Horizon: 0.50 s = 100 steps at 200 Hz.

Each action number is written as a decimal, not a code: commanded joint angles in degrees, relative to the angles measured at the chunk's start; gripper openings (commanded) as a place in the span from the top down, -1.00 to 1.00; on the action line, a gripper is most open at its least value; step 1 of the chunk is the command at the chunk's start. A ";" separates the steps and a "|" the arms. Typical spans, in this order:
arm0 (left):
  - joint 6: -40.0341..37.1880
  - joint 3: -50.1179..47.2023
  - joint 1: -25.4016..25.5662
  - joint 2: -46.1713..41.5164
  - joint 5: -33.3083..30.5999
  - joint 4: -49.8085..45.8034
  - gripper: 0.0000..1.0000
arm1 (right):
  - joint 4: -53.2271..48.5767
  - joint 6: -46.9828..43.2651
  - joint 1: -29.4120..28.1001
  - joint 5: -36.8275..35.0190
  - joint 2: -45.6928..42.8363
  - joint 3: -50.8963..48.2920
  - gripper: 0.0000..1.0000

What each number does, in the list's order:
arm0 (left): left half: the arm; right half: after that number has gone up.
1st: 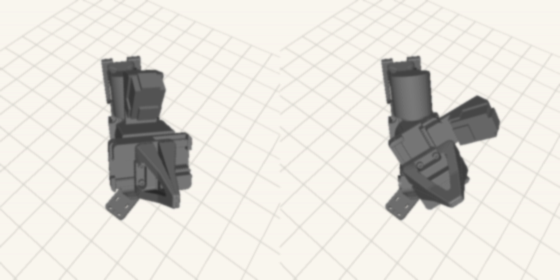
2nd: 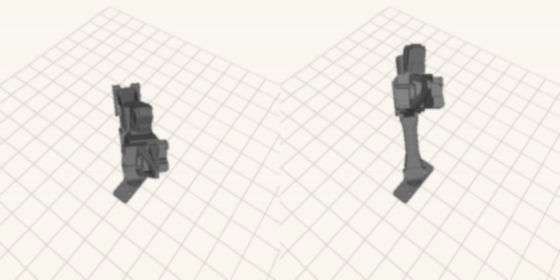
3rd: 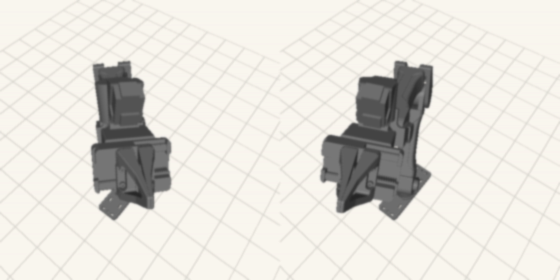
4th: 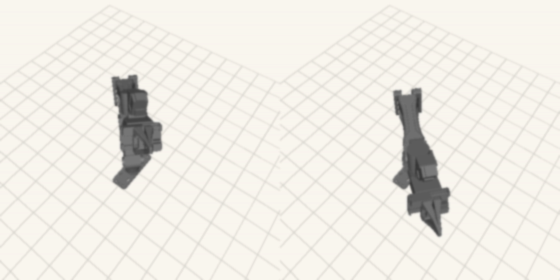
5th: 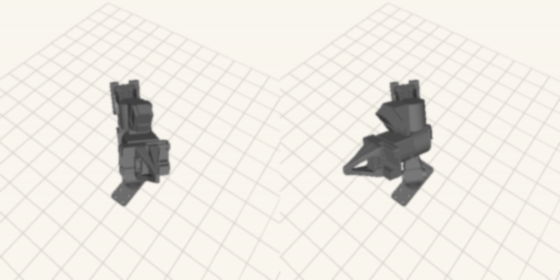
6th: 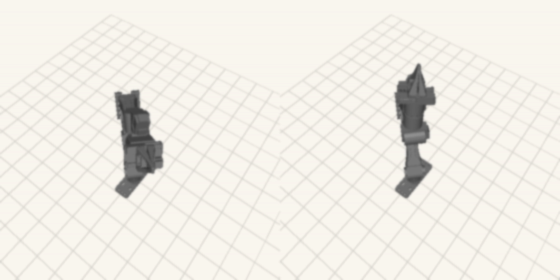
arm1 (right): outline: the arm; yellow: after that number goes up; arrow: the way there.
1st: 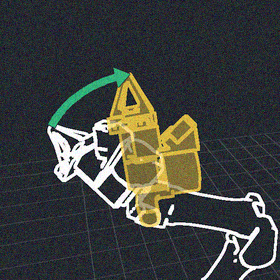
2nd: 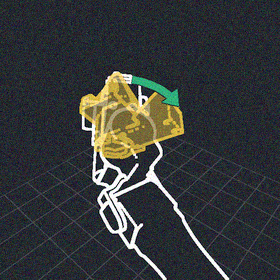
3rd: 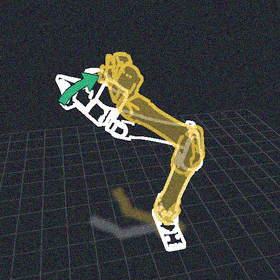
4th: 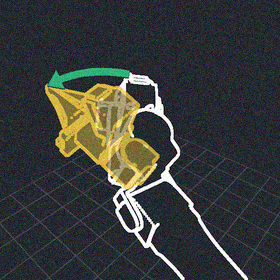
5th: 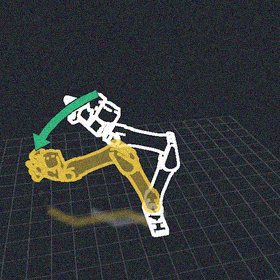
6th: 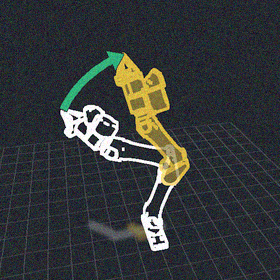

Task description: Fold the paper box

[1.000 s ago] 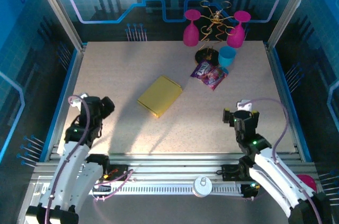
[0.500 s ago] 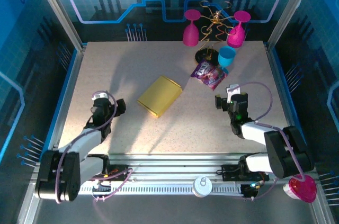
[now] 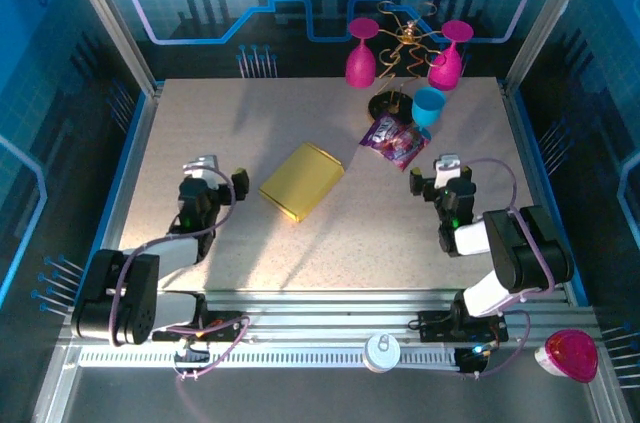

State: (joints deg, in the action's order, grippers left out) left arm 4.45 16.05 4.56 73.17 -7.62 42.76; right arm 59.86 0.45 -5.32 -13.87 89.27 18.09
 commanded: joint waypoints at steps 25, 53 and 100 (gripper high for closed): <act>-4.03 3.02 4.30 1.86 -2.45 -0.11 -0.99 | -5.23 0.75 -0.59 -2.48 -0.68 3.19 -0.99; -0.33 0.63 2.42 -1.49 -5.50 -0.73 -0.99 | -4.00 0.76 -0.50 -2.01 -0.77 2.44 -0.99; 2.53 -3.51 -2.48 -9.64 -3.10 -4.02 -0.99 | 1.96 0.64 -0.72 -2.74 -0.88 -0.74 -0.99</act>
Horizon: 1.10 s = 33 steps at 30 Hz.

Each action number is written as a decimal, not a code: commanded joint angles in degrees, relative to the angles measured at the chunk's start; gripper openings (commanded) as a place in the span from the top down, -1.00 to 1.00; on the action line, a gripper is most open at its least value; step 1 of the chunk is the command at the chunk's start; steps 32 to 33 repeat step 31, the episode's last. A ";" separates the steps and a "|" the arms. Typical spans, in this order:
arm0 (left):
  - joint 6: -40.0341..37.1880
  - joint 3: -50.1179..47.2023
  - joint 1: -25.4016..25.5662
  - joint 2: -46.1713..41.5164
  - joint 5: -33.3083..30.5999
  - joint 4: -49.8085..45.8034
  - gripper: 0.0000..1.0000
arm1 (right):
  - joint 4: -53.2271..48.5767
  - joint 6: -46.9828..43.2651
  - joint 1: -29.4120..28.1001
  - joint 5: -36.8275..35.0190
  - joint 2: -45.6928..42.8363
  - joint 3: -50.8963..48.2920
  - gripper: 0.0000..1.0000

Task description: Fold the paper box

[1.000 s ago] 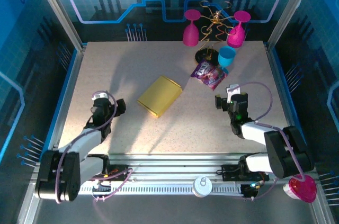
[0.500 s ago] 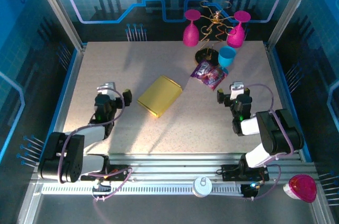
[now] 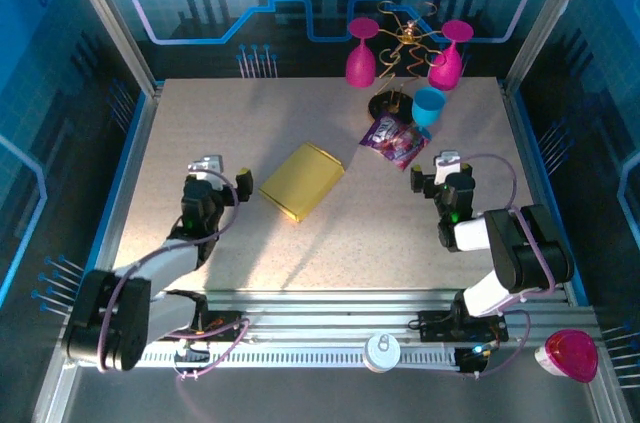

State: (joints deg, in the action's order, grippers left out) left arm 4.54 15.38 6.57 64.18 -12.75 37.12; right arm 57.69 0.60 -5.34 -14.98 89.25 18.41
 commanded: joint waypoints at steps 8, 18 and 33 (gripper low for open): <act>-2.06 2.01 -8.84 13.73 13.04 12.89 -0.99 | 2.40 -0.14 -1.38 -2.78 -0.66 0.03 -0.99; -1.80 4.23 -8.94 24.73 12.01 20.64 -0.99 | -1.18 -0.64 -1.85 -2.72 -0.48 2.07 -0.99; -3.36 6.24 -7.52 24.68 9.64 16.24 -0.99 | -2.59 0.13 -0.97 -1.92 -0.62 2.66 -0.99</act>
